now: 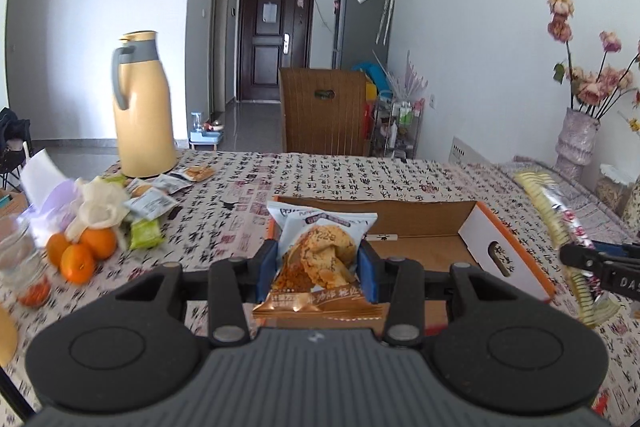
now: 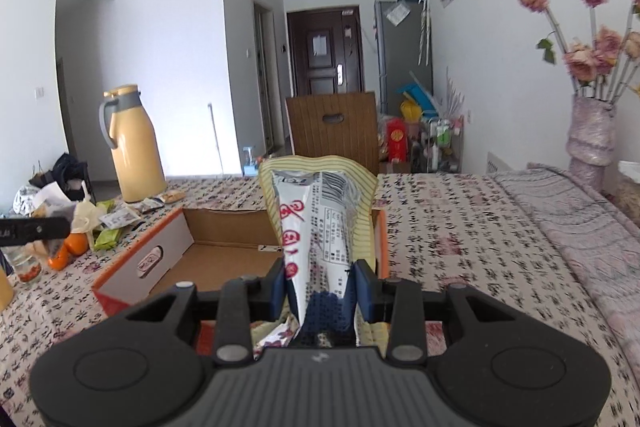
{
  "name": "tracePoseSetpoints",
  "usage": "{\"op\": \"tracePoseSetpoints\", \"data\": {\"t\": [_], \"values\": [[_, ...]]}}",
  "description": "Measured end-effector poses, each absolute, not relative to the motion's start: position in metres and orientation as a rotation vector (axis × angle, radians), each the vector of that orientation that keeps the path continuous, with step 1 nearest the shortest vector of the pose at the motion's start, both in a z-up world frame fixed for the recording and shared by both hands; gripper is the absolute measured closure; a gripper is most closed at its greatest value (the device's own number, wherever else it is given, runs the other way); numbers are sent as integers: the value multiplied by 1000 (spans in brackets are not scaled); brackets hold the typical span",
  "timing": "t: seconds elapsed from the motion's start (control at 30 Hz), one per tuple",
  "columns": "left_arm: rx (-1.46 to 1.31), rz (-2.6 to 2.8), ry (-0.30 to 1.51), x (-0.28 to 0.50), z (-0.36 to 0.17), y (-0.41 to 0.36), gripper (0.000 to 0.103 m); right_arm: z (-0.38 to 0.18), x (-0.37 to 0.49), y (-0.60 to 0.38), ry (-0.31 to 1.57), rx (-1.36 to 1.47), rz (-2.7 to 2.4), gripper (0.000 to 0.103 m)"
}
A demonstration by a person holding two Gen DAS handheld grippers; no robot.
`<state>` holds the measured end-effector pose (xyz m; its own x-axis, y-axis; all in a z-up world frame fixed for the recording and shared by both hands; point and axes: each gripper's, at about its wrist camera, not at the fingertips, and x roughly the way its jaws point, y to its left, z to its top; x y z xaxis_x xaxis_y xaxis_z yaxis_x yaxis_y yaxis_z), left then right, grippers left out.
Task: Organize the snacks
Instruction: 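Carry both packets over the box and open both tools to drop them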
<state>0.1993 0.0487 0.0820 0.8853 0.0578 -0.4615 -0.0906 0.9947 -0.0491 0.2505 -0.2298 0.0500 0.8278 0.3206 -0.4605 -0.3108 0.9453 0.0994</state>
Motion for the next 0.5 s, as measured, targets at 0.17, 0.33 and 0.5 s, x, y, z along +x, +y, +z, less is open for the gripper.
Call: {"op": "tracePoseSetpoints", "data": {"t": [0.17,0.33,0.5], "values": [[-25,85,558,251,72,37,61,41,297,-209,583,19,335,69],[-5,115,646,291,48,34,61,23,334,-193,662,12,312,69],[10,138,705,315,25,32,60,3,360,-179,719,-16,276,69]]}}
